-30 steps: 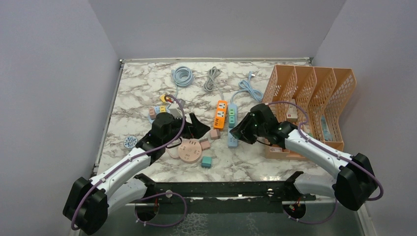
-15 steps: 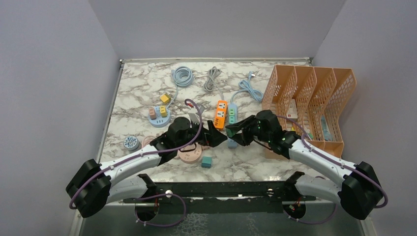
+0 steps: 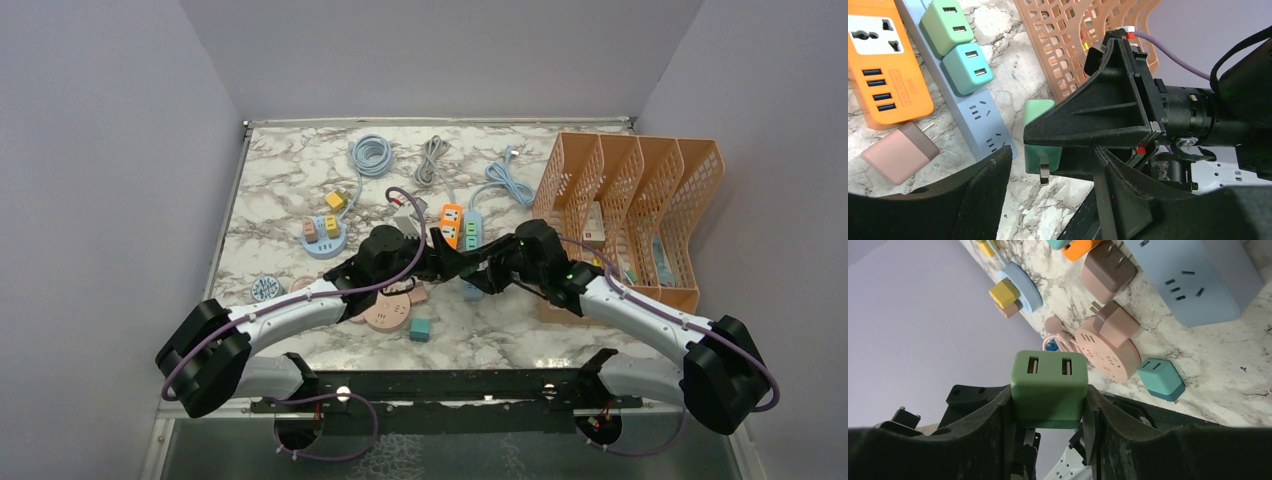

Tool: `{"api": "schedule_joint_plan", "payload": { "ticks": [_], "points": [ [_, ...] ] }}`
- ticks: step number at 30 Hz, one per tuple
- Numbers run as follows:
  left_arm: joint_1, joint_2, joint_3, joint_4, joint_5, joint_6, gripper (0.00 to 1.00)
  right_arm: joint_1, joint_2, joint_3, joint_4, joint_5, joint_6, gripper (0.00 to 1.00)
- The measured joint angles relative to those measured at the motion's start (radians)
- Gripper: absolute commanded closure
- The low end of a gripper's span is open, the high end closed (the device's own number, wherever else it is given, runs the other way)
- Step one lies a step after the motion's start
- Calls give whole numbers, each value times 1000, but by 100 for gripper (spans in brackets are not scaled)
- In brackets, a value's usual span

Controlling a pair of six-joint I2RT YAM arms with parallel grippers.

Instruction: Insert the plug

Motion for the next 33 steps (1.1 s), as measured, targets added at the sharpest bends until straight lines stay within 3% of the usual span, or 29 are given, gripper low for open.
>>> {"api": "schedule_joint_plan", "payload": {
  "ticks": [7,12,15,24,31,33],
  "points": [
    [0,28,2,5,0,-12,32,-4,17,0,-2,16,13,69],
    [0,22,-21,39,-2,-14,48,-3,21,0,10,17,19,69],
    [-1,6,-57,52,-6,-10,51,6,21,1,51,12,23,69],
    [-1,-10,-90,79,-18,-4,39,10,31,10,112,0,23,69],
    [-1,-9,-72,82,-40,-3,57,10,63,14,151,-37,4,66],
    [-1,-9,-72,87,-48,-5,71,10,71,14,155,-47,-5,63]
  ]
}}
